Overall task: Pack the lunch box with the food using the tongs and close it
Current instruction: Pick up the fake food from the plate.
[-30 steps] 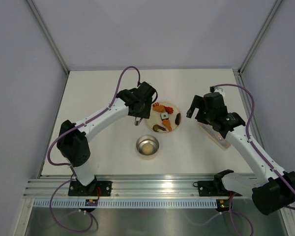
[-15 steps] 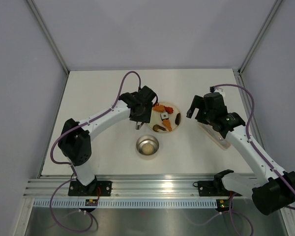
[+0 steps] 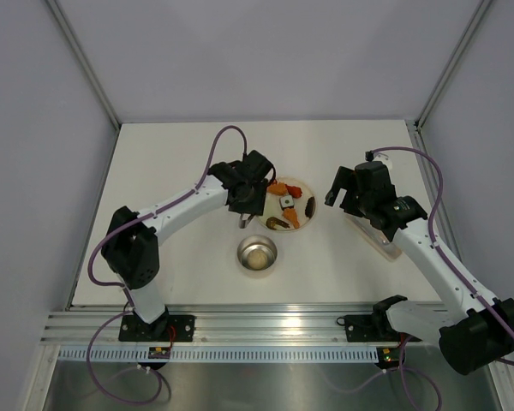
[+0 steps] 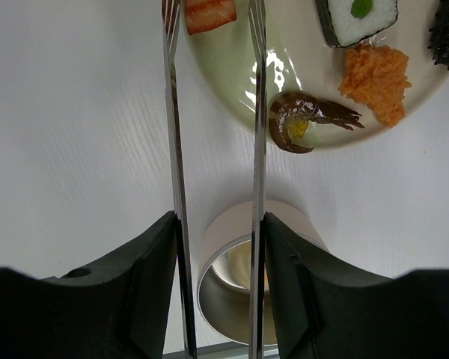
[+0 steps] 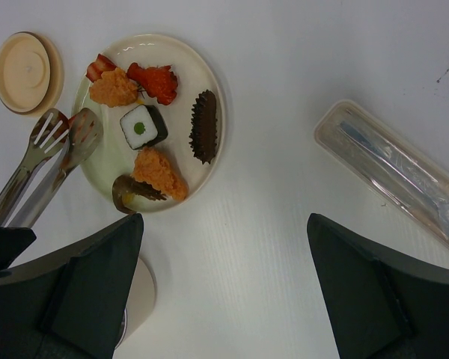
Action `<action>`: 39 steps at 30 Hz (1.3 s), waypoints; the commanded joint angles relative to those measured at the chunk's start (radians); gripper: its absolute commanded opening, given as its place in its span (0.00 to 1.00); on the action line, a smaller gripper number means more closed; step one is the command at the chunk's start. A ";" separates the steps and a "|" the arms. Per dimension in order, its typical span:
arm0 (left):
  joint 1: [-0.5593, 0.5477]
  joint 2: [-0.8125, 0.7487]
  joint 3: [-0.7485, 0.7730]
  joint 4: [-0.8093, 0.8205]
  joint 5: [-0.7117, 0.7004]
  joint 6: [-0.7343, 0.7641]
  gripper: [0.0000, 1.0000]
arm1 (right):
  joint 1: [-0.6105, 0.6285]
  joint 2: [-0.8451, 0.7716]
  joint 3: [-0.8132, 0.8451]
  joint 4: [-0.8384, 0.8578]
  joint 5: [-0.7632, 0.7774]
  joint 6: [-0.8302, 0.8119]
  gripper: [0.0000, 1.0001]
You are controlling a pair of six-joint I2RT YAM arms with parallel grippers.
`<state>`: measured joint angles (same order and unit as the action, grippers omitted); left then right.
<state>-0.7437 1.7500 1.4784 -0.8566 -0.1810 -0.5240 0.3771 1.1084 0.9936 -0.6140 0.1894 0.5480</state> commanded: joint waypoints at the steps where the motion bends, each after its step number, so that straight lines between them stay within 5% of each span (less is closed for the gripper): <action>1: -0.016 -0.021 0.005 0.042 -0.002 0.012 0.49 | 0.003 -0.015 0.004 0.011 0.004 0.012 0.99; 39: -0.068 0.034 0.066 0.013 -0.006 0.035 0.50 | 0.002 -0.019 -0.006 0.014 0.005 0.010 0.99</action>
<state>-0.8074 1.7767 1.4929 -0.8639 -0.1936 -0.5003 0.3771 1.1080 0.9920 -0.6140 0.1894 0.5507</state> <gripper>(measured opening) 0.492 0.993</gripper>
